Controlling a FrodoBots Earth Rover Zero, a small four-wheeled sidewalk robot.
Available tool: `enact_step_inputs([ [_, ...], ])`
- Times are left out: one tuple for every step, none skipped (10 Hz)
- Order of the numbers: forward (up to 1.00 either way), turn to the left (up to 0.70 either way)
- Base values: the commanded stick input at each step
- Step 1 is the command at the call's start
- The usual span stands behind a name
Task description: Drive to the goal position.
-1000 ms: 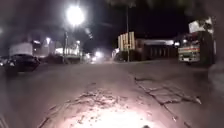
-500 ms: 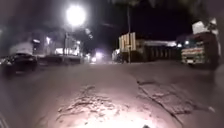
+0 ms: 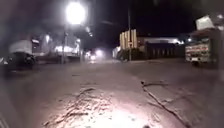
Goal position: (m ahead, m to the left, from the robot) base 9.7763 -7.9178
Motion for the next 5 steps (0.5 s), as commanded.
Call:
enact_step_inputs([
  [0.7, 0.0],
  [0.7, -0.35],
  [0.7, -0.35],
  [0.7, -0.35],
  [0.7, -0.35],
])
